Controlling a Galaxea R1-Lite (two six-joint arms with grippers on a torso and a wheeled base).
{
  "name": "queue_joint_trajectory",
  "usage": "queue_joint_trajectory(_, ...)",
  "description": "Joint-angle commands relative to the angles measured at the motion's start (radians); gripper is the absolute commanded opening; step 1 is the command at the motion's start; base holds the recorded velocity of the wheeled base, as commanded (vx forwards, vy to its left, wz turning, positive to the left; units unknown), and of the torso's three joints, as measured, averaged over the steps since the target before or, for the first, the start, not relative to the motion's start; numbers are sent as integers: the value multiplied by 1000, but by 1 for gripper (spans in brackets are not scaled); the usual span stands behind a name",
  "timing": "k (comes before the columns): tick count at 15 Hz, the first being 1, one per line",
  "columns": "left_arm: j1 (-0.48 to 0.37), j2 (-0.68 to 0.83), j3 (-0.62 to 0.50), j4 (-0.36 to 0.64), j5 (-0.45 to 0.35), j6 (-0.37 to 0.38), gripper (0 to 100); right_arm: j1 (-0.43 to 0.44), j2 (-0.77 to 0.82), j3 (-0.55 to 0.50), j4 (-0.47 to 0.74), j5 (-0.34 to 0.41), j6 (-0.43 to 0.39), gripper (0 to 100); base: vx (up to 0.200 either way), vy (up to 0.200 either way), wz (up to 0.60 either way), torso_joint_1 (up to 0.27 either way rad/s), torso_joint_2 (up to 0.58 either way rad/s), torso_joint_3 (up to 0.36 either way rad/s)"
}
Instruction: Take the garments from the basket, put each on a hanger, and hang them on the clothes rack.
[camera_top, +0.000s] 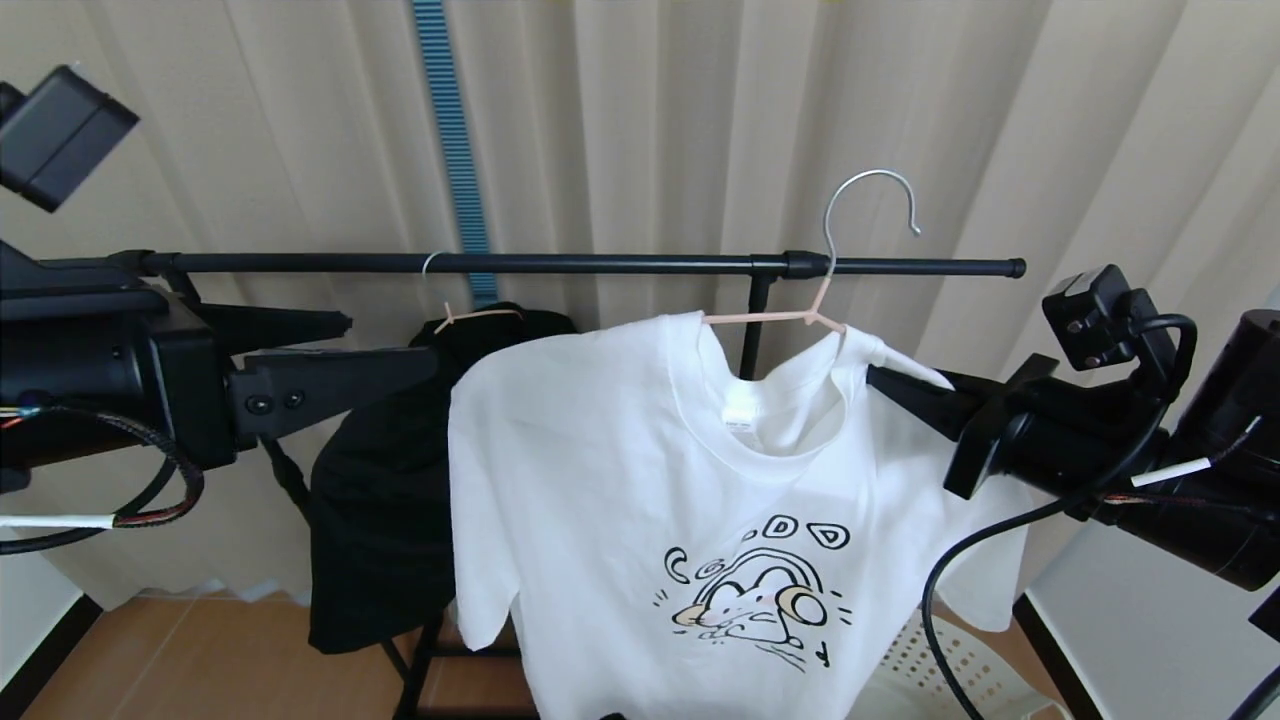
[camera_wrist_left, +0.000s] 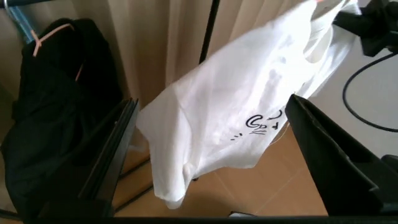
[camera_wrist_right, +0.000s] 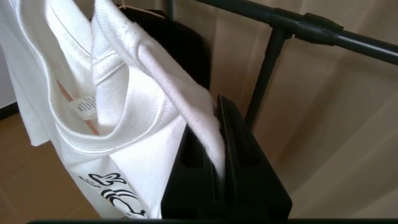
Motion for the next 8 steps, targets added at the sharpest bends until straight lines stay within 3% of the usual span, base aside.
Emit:
queue_joint_trajectory(1,-57,68,-68,38,1,48,100,7,3,11,0,4,-8,0,0,0,0,0,0,0)
queue_joint_trajectory(5,-166,177,-170,182,1,189,100,53,-2,36,0,4,-40,0,0,0,0,0,0,0)
queue_joint_trajectory(8,-216,243,-223,196,-2,238,100,78,-4,46,0,3,-44,0,0,0,0,0,0,0)
